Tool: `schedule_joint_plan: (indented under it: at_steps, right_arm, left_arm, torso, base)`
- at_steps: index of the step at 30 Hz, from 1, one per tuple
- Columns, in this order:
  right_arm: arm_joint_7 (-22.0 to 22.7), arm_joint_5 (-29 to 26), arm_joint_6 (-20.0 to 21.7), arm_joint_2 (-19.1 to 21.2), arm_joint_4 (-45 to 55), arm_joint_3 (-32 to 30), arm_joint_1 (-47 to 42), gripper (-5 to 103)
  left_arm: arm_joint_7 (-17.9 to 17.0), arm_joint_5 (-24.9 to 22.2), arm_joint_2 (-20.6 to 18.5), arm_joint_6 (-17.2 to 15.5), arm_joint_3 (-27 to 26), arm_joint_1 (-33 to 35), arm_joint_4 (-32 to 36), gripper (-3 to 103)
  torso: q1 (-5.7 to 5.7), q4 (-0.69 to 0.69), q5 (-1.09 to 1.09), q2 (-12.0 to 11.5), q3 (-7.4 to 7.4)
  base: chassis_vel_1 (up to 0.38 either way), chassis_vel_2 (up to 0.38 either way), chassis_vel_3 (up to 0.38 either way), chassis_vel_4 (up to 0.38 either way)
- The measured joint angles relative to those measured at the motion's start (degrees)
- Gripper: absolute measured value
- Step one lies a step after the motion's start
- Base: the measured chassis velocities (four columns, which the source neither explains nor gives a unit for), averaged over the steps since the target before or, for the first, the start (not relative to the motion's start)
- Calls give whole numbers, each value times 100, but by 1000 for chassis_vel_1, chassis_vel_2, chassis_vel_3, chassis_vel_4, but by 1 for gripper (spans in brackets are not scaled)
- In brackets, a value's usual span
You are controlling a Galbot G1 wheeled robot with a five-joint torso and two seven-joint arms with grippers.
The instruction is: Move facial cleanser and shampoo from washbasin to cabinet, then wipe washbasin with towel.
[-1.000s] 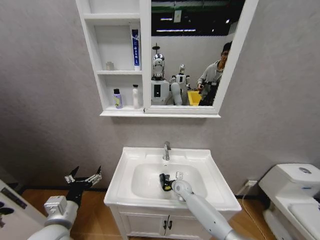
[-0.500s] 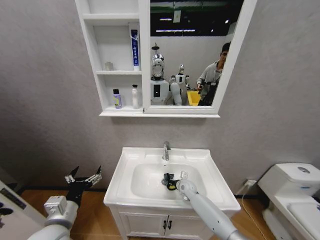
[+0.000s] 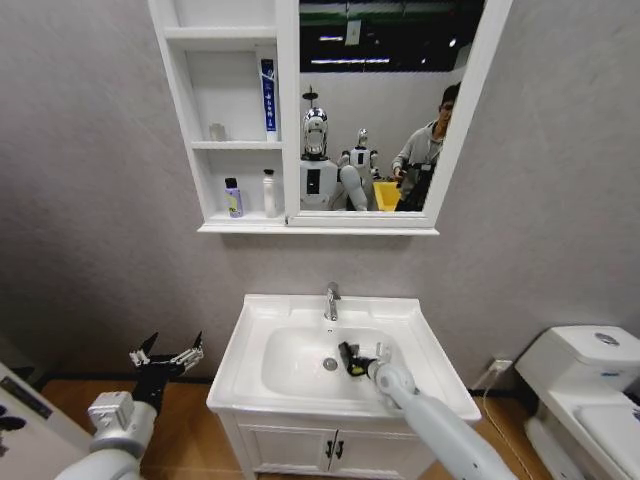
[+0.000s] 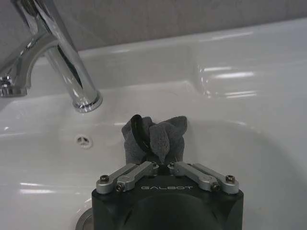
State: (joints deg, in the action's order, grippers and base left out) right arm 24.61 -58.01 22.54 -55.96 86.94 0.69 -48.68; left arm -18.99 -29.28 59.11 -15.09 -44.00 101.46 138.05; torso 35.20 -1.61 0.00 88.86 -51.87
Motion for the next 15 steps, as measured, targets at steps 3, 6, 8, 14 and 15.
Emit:
schedule_joint_plan:
  at_steps: [3, 6, 8, 14, 15]
  right_arm:
    - [-1, 59, -54, 293, 307, -176, -155, 2]
    - [-56, 209, -167, 511, 565, -346, -324, 2]
    - [-198, 468, -325, 630, 724, -502, -447, 2]
    - [-377, 612, -549, 916, 826, -980, -630, 2]
    - [-377, 612, -549, 916, 826, -980, -630, 2]
  left_arm:
    - [0, 0, 0, 0, 0, 0, 0, 100]
    - [0, 0, 0, 0, 0, 0, 0, 100]
    - [0, 0, 0, 0, 0, 0, 0, 100]
    - [0, 0, 0, 0, 0, 0, 0, 100]
    - [0, 0, 0, 0, 0, 0, 0, 100]
  torso:
    - [0, -3, 0, 0, 0]
    - [0, -3, 1, 0, 0]
    - [-1, -2, 1, 0, 1]
    - [-1, -2, 0, 0, 1]
    - [-1, -2, 0, 0, 1]
  base:
    - [0, 0, 0, 0]
    - [0, 0, 0, 0]
    - [0, 0, 0, 0]
    - [0, 0, 0, 0]
    - [0, 0, 0, 0]
